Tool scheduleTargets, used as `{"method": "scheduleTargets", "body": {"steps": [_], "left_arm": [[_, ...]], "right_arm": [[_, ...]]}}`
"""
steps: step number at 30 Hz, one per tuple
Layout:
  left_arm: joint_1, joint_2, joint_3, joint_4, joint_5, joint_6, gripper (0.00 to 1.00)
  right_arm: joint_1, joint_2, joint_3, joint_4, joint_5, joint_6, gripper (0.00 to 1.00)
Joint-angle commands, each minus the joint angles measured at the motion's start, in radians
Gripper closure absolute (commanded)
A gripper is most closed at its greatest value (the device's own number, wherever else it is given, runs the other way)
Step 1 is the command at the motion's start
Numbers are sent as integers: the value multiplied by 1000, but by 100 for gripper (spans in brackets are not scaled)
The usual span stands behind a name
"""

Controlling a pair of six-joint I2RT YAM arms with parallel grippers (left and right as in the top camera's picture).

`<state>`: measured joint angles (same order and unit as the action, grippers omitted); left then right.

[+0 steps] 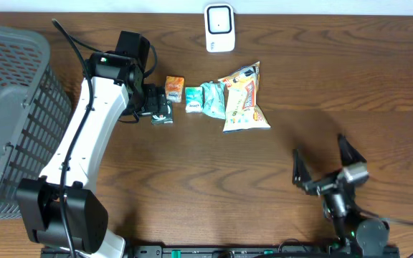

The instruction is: Scan the item barcode

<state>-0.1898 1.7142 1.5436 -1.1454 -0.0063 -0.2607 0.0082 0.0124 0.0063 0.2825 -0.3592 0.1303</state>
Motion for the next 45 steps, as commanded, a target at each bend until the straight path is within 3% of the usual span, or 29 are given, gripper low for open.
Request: {"method": "scheduleTargets", "body": {"steps": [1,7,18,20,23,29,32,34,37,40,43,45], "left_arm": [[5,-3,13,-5,-10,6,3],[5,-3,13,-5,-10,6,2],[5,-3,13,-5,-10,6,2],[5,-3,13,-5,-10,6,2],[5,-3,13,-5,-10,6,2],[5,-3,13,-5,-10,6,2],[5,-3,13,-5,-10,6,2],[5,-3,13,-5,-10,6,2],[5,-3,13,-5,-10,6,2],[5,-3,13,-5,-10,6,2],[5,-3,13,-5,-10,6,2],[5,-3,13,-5,-10,6,2]], "right_arm": [[-2,-6,0,117,-154,68,1],[-2,-6,1,499,15,131,1],[-2,149,87,493,22,75,1],[-2,233,180,459,-56,-18,1],[-2,451,420,272,-143,-116,1],[0,879,803,-120,-352,-139,1],[0,1074,938,-226,-658,-135,1],[0,1189,959,-164,-972,-135,1],[0,1297,959,-163,-1182,-135,1],[6,1357,959,-159,-1169,-111,1],[26,1389,959,-162,-996,104,1],[35,1394,959,-163,-950,161,1]]}}
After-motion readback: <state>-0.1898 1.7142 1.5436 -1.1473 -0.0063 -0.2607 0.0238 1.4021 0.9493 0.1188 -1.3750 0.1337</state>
